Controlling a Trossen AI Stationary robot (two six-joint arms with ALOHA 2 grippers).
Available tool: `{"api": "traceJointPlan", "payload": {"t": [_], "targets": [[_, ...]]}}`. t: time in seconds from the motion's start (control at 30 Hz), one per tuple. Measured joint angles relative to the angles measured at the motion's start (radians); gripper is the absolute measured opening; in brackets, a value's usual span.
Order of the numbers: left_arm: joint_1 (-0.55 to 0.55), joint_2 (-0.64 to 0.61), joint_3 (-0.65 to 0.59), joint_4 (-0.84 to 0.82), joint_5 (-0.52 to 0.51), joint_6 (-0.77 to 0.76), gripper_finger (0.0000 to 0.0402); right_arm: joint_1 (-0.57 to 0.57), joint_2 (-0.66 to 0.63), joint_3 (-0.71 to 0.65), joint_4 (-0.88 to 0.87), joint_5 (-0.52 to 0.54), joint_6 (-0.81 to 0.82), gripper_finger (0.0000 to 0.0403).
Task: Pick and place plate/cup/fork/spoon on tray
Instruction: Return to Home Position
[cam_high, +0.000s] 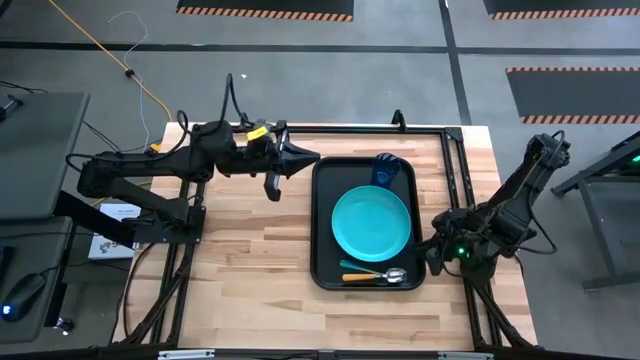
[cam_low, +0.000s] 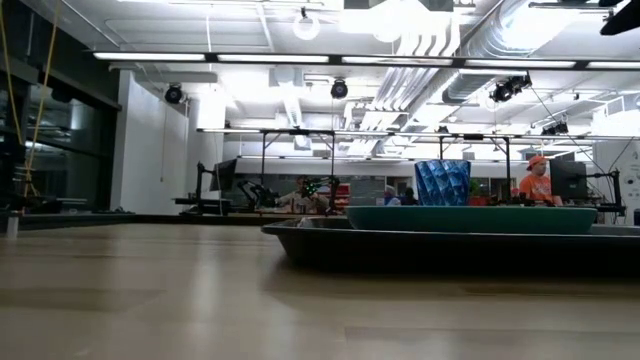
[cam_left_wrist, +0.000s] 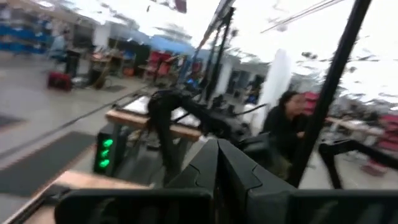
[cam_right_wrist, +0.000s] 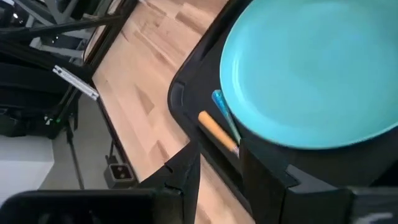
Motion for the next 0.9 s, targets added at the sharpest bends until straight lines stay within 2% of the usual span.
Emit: {"api": "traceJointPlan", "payload": {"t": [0.17, 0.33, 0.47, 0.53, 0.67, 0.77, 0.9], "targets": [[0.005, -0.009, 0.000, -0.126, -0.018, -0.002, 0.0000, 0.000, 0.000, 0.000, 0.015, -0.012, 0.000, 0.0103], [0.005, -0.010, 0.001, -0.203, -0.018, 0.000, 0.0000, 0.000, 0.000, 0.000, 0.044, -0.071, -0.018, 0.0103], [0.005, -0.012, 0.000, -0.196, -0.018, 0.021, 0.0000, 0.000, -0.008, 0.000, 0.067, -0.139, -0.031, 0.0103], [0.007, -0.012, 0.000, -0.195, -0.022, 0.031, 0.0000, 0.000, -0.010, 0.000, 0.065, -0.137, -0.034, 0.0103], [0.020, -0.012, 0.000, -0.180, -0.028, 0.029, 0.0000, 0.000, -0.013, 0.000, 0.065, -0.084, -0.078, 0.0103], [0.035, -0.012, 0.000, -0.186, -0.051, 0.056, 0.0000, 0.000, -0.014, 0.000, 0.063, 0.019, -0.181, 0.0103], [0.051, -0.012, 0.000, -0.184, -0.071, 0.022, 0.0000, 0.000, -0.017, 0.000, 0.116, 0.157, -0.241, 0.0103]]}}
